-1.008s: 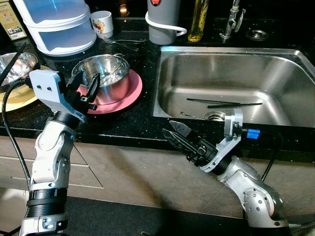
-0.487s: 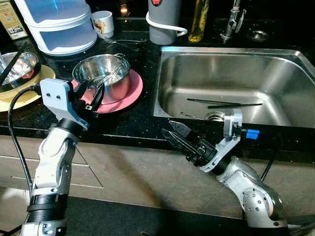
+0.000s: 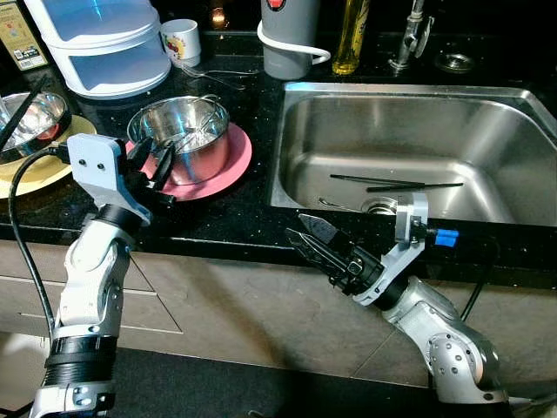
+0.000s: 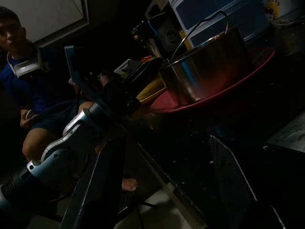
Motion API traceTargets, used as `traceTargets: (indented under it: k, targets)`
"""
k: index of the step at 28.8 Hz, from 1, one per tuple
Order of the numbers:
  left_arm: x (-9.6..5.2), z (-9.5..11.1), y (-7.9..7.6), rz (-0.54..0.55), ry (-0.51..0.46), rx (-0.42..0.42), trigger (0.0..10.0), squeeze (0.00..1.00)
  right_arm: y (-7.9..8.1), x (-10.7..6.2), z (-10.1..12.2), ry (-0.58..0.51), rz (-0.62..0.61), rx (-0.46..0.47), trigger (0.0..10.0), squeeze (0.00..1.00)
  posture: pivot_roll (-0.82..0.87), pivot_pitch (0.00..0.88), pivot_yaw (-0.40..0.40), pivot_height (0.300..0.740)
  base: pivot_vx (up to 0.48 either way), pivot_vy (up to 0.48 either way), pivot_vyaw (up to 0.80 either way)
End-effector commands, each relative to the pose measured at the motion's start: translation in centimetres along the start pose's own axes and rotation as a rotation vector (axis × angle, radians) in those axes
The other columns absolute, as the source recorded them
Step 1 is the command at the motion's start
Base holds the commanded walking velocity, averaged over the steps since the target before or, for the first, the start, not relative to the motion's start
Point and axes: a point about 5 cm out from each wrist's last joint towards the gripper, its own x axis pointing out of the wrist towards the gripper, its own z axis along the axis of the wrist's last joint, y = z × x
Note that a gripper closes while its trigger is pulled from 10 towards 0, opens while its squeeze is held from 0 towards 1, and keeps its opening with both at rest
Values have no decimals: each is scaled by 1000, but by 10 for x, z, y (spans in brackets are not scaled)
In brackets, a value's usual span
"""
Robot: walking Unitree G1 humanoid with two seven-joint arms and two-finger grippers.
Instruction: Kitchen organization
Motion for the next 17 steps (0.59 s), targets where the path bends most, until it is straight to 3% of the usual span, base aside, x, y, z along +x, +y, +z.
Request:
traceTargets:
  k: [1,11,15,17]
  targets:
    - [-2,-2,5,14,13,15,0,0,0,-2,-5,13,-13,16,10000,0,-67,85,9,740,0,0,0]
    - [-1,-1,9,25,9,28,0,0,0,0,-5,7,-16,19,10000,0,-62,85,13,740,0,0,0]
    - [2,6,9,25,-14,34,0,0,0,0,-5,6,-17,19,10000,0,-62,84,14,740,0,0,0]
    - [10,22,8,17,-68,36,0,0,-1,0,-5,4,-18,20,10000,0,-60,83,13,740,0,0,0]
